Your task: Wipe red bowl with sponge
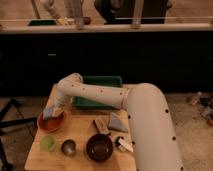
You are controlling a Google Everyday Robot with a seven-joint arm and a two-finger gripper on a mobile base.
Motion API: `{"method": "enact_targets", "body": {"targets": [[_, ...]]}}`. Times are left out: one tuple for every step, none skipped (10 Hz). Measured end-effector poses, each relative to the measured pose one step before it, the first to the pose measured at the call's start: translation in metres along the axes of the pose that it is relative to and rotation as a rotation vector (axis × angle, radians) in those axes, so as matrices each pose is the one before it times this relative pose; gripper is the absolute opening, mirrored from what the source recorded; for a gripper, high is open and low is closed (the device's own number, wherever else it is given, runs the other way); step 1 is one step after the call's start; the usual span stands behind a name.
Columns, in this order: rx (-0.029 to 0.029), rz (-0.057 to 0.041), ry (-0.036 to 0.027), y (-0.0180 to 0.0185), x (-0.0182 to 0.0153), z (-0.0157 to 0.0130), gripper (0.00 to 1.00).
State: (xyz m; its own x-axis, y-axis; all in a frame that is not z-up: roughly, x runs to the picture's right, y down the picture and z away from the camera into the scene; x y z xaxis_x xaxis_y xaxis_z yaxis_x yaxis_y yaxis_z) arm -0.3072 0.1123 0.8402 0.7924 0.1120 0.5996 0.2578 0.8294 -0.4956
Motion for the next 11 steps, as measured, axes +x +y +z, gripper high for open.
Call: {"method": "enact_targets", "body": {"targets": [[-0.01601, -0.01951, -0.00658, -0.00021, -0.00976, 0.0075, 0.0], [-0.01194, -0.01186, -0.00451, 0.00244, -0.00438, 0.00378, 0.0], [-0.00883, -0.00773, -0.00457, 0.003, -0.003, 0.00195, 0.0], [-0.01386, -0.00933, -0.00481, 0.0081, -0.00258, 0.00201, 0.0], [-0.0061, -0.00286, -0.00219, 0.00539, -0.00014, 0.00064, 0.0], [-0.00275, 0.00063, -0.00319, 0.00761, 0.00144, -0.00226, 0.0], [-0.00141, 0.00659, -0.00324, 0.00879, 0.00348, -0.00304, 0.0], [-0.00017, 0.00773, -0.00321, 0.00845, 0.00366, -0.00352, 0.0], [-0.00017, 0.00549, -0.00143, 0.00487, 0.0021, -0.00196, 0.0], [0.00033, 0.00667, -0.00073, 0.00362, 0.0028, -0.00179, 0.0], [0.00415, 0.00871, 0.00061, 0.00105, 0.00307, -0.00239, 0.0]]}}
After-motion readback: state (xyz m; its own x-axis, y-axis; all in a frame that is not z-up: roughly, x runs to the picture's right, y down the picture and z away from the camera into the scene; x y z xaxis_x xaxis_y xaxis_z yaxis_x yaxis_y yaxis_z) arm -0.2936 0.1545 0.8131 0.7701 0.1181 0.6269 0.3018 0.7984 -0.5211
